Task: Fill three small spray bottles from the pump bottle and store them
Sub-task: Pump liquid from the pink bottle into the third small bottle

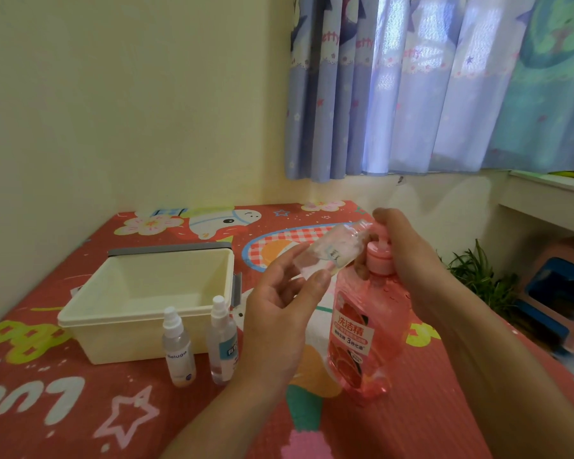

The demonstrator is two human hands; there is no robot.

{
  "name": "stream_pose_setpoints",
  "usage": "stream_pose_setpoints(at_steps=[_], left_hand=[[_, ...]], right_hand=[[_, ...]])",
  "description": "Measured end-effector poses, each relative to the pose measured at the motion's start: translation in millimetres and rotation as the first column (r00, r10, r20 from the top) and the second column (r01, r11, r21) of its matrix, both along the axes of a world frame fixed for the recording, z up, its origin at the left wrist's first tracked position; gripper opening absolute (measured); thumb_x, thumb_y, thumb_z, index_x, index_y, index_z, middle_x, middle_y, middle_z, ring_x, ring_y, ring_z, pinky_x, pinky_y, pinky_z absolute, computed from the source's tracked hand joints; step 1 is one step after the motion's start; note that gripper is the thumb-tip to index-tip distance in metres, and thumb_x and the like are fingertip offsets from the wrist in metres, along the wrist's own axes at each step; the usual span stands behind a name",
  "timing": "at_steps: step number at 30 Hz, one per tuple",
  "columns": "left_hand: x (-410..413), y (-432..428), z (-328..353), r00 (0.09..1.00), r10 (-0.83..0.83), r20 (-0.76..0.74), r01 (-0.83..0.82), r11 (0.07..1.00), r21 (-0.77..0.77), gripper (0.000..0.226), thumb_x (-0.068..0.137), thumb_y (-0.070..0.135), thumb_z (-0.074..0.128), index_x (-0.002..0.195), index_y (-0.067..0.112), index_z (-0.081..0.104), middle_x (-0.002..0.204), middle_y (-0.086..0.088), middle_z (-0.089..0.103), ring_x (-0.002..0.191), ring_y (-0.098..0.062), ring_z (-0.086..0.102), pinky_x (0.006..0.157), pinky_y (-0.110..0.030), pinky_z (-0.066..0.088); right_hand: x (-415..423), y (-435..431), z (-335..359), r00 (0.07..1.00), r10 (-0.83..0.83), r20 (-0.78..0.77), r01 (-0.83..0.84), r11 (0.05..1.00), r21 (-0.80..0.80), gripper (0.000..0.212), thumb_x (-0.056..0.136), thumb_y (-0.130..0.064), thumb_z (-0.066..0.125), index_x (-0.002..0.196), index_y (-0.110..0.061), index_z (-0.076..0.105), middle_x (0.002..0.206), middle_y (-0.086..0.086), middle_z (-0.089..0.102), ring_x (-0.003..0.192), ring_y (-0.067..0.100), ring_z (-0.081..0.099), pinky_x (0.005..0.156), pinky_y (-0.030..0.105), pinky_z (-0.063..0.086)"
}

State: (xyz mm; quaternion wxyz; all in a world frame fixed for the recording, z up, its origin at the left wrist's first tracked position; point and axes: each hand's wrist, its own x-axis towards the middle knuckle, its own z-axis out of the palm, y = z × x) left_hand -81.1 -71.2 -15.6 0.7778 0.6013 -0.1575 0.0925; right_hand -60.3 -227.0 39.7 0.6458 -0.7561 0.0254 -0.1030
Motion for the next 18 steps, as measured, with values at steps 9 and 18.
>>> stream_pose_setpoints(at_steps=[9, 18], left_hand=[[0.7, -1.0, -0.8, 1.000, 0.000, 0.000, 0.000, 1.000, 0.005, 0.048, 0.069, 0.038, 0.071, 0.116, 0.031, 0.066, 0.110, 0.005, 0.073, 0.102, -0.013, 0.068, 0.086, -0.027, 0.055], [1.7, -1.4, -0.7, 1.000, 0.000, 0.004, 0.000, 1.000, -0.003, 0.050, 0.067, 0.037, 0.072, 0.116, 0.031, 0.066, 0.107, 0.001, 0.073, 0.101, -0.019, 0.067, 0.088, -0.029, 0.056]], right_hand=[[-1.1, -1.5, -1.3, 1.000, 0.012, 0.007, -0.012, 1.000, 0.009, 0.059, 0.097, -0.052, 0.034, 0.069, -0.007, 0.058, 0.055, 0.013, 0.058, 0.047, 0.017, 0.050, 0.055, 0.033, 0.037], [0.3, -2.6, -2.3, 0.999, 0.023, 0.023, -0.023, 1.000, 0.002, 0.063, 0.096, -0.057, 0.034, 0.069, -0.005, 0.059, 0.057, 0.014, 0.059, 0.049, 0.018, 0.051, 0.056, 0.034, 0.038]])
